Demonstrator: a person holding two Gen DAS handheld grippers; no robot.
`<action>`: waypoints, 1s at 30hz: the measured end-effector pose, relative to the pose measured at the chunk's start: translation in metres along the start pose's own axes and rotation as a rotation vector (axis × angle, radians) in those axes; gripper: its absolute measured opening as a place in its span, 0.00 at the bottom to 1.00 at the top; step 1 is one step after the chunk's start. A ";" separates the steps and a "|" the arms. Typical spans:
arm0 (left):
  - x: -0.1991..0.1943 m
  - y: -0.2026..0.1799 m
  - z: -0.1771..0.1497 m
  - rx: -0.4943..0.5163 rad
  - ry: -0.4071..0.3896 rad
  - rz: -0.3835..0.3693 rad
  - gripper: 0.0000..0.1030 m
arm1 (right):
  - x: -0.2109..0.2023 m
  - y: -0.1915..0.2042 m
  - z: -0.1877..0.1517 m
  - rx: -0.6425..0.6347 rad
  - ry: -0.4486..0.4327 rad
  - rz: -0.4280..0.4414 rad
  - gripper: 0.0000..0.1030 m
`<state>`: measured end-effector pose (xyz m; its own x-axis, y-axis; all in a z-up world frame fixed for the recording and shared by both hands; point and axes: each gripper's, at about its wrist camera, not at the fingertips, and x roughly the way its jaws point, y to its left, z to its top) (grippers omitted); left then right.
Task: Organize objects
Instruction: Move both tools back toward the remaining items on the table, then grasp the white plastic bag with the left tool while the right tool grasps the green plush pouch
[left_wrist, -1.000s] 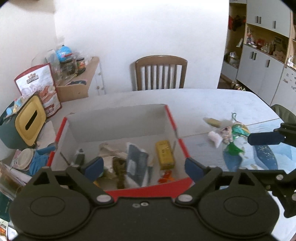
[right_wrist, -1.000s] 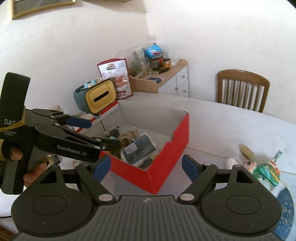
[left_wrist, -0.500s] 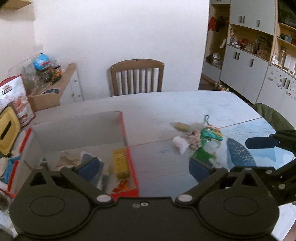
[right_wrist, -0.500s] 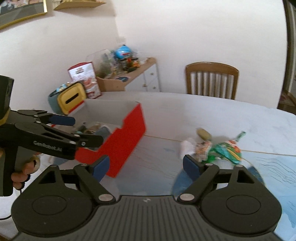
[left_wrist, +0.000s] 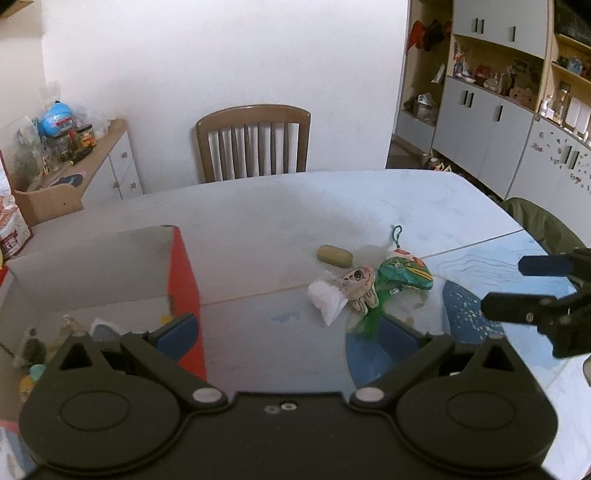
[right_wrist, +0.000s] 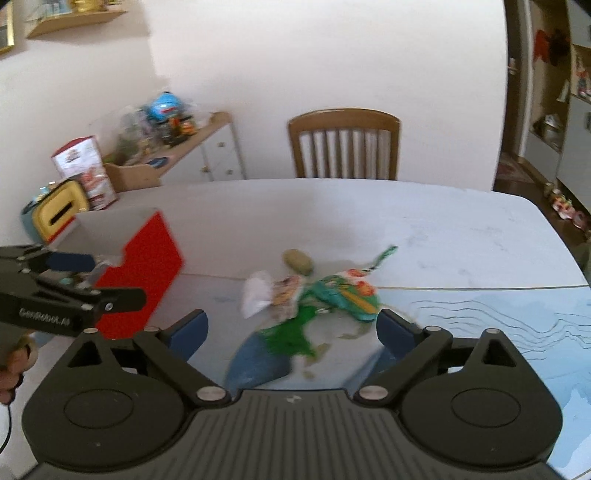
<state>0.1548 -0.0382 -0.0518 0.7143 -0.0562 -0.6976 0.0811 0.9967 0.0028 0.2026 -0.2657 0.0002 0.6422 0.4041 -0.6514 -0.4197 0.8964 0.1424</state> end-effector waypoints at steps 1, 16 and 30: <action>0.007 -0.002 0.001 -0.005 0.005 0.003 0.99 | 0.005 -0.005 0.002 0.011 0.001 -0.009 0.96; 0.090 -0.016 0.005 -0.050 0.069 0.053 0.99 | 0.089 -0.054 0.015 0.121 0.067 -0.116 0.96; 0.136 -0.012 0.009 -0.090 0.098 0.046 0.99 | 0.147 -0.069 0.021 0.229 0.129 -0.146 0.96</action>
<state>0.2574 -0.0587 -0.1401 0.6442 -0.0088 -0.7648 -0.0160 0.9996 -0.0250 0.3390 -0.2643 -0.0900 0.5924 0.2546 -0.7643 -0.1642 0.9670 0.1949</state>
